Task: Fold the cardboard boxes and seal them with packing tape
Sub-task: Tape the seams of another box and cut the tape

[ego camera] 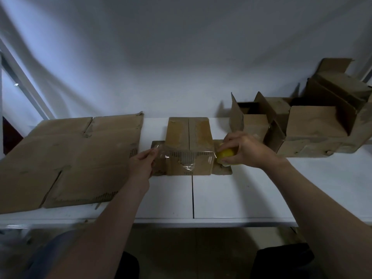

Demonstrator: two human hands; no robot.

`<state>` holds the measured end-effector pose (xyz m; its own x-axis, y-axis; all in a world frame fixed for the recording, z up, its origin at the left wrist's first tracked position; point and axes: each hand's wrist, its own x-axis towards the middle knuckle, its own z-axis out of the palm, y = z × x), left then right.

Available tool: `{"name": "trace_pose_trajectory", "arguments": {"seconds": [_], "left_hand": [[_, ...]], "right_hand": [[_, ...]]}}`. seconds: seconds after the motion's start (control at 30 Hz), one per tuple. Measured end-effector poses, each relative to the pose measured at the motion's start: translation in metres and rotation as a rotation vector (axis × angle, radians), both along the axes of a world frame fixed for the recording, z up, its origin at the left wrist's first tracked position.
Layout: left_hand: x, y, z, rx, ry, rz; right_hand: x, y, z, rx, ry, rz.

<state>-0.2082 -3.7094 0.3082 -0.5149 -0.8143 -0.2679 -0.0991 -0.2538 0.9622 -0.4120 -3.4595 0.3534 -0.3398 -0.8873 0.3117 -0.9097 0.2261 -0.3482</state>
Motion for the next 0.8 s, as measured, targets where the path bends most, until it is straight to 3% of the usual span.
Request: {"name": "trace_pose_trajectory", "arguments": {"seconds": [0.23,0.3,0.4,0.5,0.57,0.67,0.8], "left_hand": [[-0.014,0.016,-0.004,-0.048,0.044,-0.002],[-0.017,0.015,-0.008,-0.141,0.033,-0.017],[-0.02,0.01,-0.011,-0.396,-0.12,-0.108],[-0.023,0.003,-0.013,-0.343,-0.237,-0.197],[-0.023,-0.003,-0.012,-0.348,-0.278,-0.137],[-0.023,-0.006,-0.01,-0.699,-0.259,-0.073],[-0.018,0.008,-0.004,-0.876,-0.338,-0.141]], "right_hand": [[-0.002,-0.009,-0.012,-0.05,-0.055,-0.02],[-0.003,-0.011,-0.013,-0.054,-0.068,-0.028],[-0.004,-0.012,-0.015,-0.067,-0.068,-0.019],[-0.005,-0.013,-0.017,-0.062,-0.081,-0.017],[-0.005,-0.014,-0.017,-0.056,-0.091,-0.029],[-0.003,-0.018,-0.017,-0.051,-0.072,-0.035],[0.0,-0.02,-0.019,-0.076,-0.071,-0.064]]}}
